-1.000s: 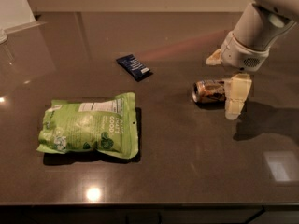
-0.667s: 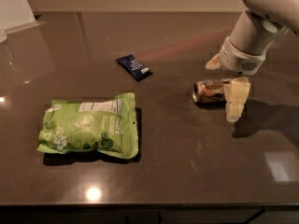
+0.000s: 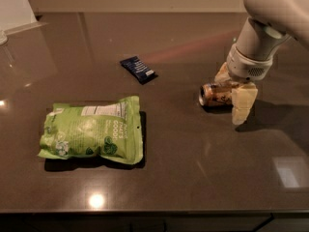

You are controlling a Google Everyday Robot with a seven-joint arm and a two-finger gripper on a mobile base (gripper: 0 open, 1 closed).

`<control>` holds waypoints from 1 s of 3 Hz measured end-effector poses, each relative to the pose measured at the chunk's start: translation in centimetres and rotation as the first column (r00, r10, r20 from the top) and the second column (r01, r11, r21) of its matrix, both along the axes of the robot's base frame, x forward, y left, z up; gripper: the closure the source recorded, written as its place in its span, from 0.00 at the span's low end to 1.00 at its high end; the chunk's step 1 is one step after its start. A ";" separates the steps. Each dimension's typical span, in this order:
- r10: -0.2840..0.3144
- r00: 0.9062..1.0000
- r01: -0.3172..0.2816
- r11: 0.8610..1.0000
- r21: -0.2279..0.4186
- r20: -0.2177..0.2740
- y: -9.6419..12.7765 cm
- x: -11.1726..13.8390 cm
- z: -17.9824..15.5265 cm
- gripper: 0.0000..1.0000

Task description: Pick orange can

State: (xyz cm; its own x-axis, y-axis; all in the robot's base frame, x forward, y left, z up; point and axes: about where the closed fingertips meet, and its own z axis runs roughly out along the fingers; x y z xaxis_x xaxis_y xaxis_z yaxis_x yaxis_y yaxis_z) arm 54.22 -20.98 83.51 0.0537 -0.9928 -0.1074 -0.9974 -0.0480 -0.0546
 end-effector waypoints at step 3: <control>-0.005 0.998 0.004 1.000 0.015 0.062 0.4 1.3 1.8 0.87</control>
Offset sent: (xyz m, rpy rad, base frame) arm 0.0105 0.0008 0.0114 0.0018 -0.0542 -0.0033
